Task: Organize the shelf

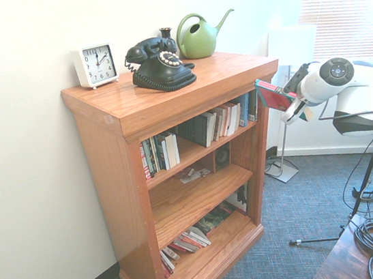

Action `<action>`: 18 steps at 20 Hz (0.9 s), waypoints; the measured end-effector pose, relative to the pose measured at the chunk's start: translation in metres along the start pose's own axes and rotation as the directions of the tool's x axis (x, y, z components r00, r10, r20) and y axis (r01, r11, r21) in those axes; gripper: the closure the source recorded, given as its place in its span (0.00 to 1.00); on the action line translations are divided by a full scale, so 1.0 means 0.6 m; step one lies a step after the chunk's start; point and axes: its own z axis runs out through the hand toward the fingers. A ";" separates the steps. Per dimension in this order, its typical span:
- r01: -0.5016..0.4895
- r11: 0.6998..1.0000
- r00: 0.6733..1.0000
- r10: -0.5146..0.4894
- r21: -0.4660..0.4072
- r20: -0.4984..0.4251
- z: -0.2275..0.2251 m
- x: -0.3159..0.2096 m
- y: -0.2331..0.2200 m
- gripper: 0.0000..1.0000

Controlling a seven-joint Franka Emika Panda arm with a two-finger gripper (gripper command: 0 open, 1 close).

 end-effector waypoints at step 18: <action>0.014 0.971 0.992 -0.043 0.238 0.118 0.008 -0.165 -0.200 1.00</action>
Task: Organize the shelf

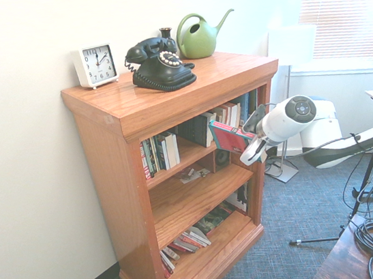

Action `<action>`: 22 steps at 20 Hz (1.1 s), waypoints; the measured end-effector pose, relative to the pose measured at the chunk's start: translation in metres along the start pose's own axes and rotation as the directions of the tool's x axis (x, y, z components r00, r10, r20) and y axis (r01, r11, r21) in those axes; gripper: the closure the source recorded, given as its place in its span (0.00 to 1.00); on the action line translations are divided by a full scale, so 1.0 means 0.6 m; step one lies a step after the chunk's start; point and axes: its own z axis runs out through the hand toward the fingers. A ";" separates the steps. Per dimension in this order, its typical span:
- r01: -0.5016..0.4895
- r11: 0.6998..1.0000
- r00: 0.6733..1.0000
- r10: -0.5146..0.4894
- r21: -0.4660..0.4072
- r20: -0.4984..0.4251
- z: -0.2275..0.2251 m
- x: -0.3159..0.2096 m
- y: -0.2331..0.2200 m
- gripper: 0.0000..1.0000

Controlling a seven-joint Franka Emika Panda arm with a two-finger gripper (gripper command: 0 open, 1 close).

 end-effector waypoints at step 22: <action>-0.048 0.984 0.998 0.054 0.173 -0.026 0.093 0.012 -0.143 1.00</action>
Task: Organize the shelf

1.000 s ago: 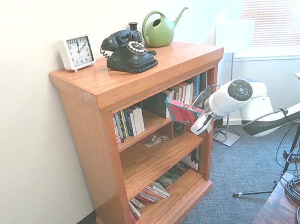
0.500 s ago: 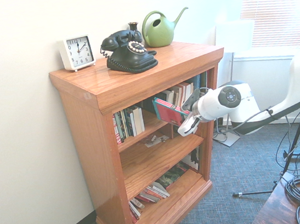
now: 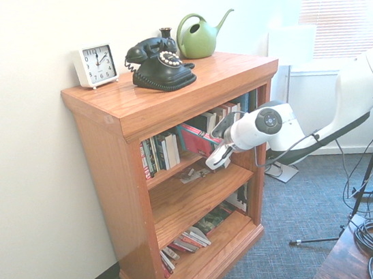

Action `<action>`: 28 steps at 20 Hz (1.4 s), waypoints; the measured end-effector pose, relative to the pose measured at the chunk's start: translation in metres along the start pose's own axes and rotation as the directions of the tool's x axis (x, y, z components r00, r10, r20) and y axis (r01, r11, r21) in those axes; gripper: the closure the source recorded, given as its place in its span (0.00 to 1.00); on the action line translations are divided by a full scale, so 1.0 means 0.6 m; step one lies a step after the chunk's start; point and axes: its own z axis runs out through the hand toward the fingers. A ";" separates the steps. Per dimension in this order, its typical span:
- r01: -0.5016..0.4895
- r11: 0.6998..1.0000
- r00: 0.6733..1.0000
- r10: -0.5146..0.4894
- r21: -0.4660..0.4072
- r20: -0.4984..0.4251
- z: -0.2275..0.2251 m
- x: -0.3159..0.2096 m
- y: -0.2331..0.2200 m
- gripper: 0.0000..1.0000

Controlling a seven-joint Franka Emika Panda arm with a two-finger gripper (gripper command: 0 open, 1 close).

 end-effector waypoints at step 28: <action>0.022 0.999 0.998 -0.019 0.049 -0.055 0.143 0.052 -0.105 1.00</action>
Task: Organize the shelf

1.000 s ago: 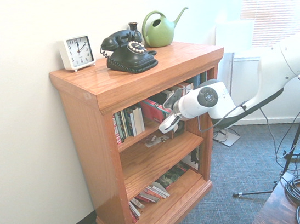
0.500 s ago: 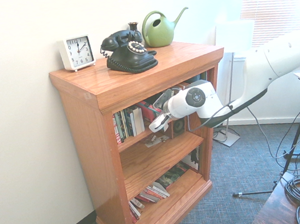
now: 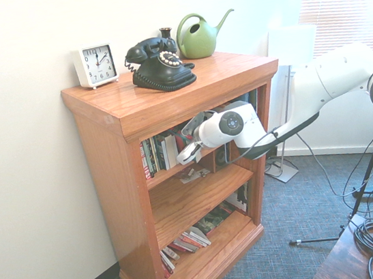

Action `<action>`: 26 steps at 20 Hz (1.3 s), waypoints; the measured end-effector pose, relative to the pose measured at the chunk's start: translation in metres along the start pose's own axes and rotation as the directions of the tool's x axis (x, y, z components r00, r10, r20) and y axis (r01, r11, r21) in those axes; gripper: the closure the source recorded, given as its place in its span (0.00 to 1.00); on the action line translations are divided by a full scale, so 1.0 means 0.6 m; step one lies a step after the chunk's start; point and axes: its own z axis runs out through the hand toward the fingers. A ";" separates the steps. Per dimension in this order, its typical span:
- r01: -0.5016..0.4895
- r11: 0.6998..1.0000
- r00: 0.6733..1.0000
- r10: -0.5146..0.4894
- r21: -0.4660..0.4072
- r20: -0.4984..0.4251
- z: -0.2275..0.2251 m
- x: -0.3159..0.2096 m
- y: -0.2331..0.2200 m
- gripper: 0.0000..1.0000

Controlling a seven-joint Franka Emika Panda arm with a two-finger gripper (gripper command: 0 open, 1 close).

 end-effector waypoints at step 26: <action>0.007 1.000 0.998 -0.007 0.007 0.063 -0.057 -0.048 0.062 0.00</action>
